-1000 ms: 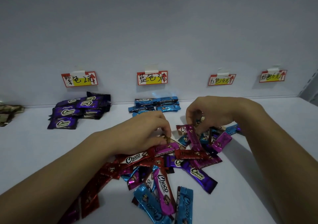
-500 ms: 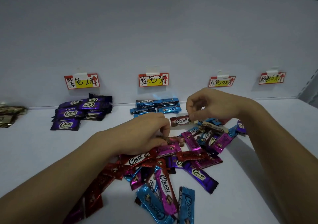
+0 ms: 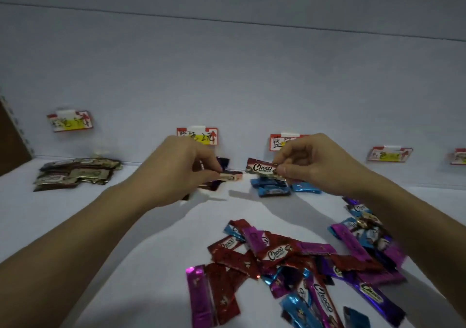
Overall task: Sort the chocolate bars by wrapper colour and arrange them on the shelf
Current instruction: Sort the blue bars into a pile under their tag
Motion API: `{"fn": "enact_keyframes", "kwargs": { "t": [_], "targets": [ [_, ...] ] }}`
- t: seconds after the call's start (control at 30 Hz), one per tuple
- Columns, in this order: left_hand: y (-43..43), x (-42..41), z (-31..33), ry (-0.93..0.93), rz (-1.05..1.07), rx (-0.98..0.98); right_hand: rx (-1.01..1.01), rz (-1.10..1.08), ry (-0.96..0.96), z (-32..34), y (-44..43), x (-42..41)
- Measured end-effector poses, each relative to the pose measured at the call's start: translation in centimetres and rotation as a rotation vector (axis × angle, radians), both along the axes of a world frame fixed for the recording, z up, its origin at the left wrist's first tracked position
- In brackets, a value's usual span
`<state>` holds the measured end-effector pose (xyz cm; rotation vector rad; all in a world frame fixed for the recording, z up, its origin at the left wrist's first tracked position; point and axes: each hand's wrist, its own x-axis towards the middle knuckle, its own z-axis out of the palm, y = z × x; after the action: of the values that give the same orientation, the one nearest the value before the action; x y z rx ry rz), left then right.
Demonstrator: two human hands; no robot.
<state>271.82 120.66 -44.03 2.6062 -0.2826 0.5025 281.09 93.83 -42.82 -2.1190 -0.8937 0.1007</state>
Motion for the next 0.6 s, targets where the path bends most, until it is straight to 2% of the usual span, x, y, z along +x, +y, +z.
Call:
{"fn": "enact_keyframes", "kwargs": {
  "t": [0.17,0.33,0.47,0.6],
  "targets": [
    [13.9,-3.8,-2.6,-0.191,0.361,0.133,-0.189,-0.002,-0.323,-0.9,12.7,-0.7],
    [23.3,-7.8,-5.5,-0.313,0.633,0.111,-0.181,0.064,-0.5,-2.5,25.3,-2.2],
    [25.8,-7.7,-6.9,-0.323,0.684,0.051,-0.235,0.031,-0.63,-3.9,32.7,-3.3],
    [26.5,-7.2,-7.4,-0.203,0.697,0.05,-0.384,0.025,-0.733,-5.5,36.5,-3.6]
  ]
}}
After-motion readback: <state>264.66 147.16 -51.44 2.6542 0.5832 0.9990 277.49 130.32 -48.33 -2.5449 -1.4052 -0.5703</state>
